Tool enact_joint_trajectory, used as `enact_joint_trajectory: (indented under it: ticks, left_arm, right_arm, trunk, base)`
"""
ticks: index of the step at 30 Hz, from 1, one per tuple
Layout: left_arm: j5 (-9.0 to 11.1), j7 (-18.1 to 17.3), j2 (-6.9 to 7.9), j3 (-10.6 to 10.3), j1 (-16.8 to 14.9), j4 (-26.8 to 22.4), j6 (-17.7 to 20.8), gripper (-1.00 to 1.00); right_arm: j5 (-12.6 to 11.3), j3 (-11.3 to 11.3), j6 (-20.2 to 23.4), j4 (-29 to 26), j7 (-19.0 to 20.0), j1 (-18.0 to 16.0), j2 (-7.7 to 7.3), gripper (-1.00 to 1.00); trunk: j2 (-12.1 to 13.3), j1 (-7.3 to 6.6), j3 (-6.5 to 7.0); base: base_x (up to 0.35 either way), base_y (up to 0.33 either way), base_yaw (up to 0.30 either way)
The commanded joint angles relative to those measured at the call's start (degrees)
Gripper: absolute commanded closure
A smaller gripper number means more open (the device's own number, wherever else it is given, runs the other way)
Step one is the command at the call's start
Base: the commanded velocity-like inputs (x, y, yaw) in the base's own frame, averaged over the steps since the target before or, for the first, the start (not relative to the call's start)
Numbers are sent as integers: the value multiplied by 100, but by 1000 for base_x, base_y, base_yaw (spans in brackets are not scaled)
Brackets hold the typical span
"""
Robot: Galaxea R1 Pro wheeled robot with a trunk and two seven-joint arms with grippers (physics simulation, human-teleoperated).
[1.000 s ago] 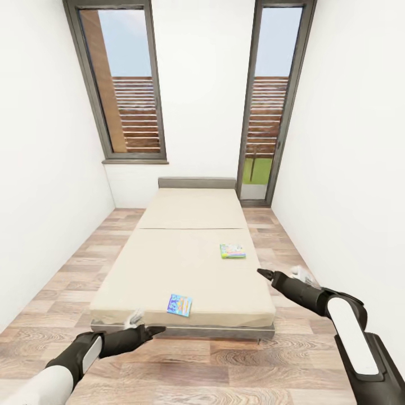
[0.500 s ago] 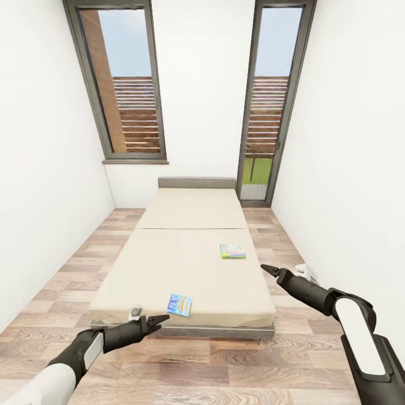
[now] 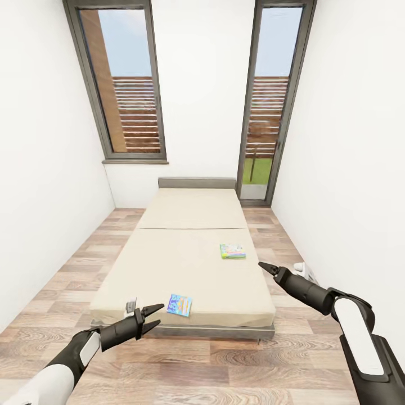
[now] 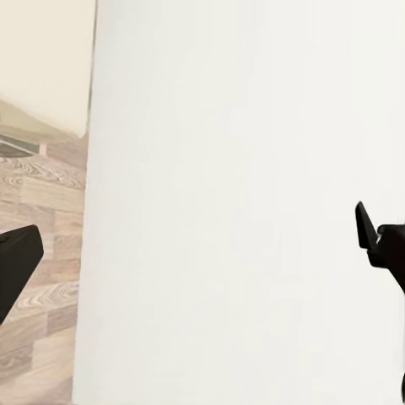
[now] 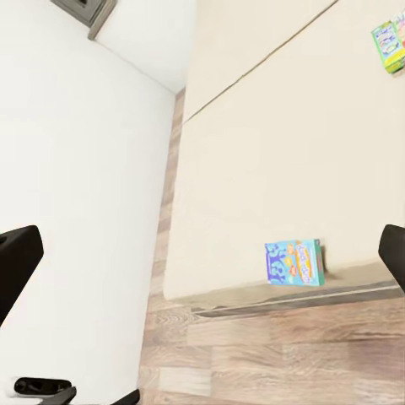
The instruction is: Put all the toys in the child's room - the three board games (two on the bed and one on the table), the two jigsaw puzzles on the table, and the tennis ball on the table - inside the toy box on the table in the child's room.
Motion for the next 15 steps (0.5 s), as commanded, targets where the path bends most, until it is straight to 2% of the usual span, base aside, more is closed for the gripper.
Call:
enact_joint_trajectory:
  ticks: [1,5,11,15]
  left_arm:
    - [15,8,-1,17,-5,2,64,-100]
    - [21,31,-3,25,-5,2,89,-100]
    - [21,46,-3,33,-5,2,97,-100]
    - [26,46,-5,36,-5,1,103,-100]
  right_arm:
    - [0,-6,28,-1,9,-6,1,-100]
    - [-5,-5,26,9,16,-6,1,-100]
    - [-8,-2,26,10,9,-6,4,-100]
    - [-13,6,26,10,3,-6,8,-100]
  trunk:
    - [-13,4,-13]
    - [-13,4,-13]
    - [-13,4,-13]
    - [-13,4,-13]
  base:
    - [0,0,0]
    - [34,12,0]
    - [180,69,0]
    - [70,22,0]
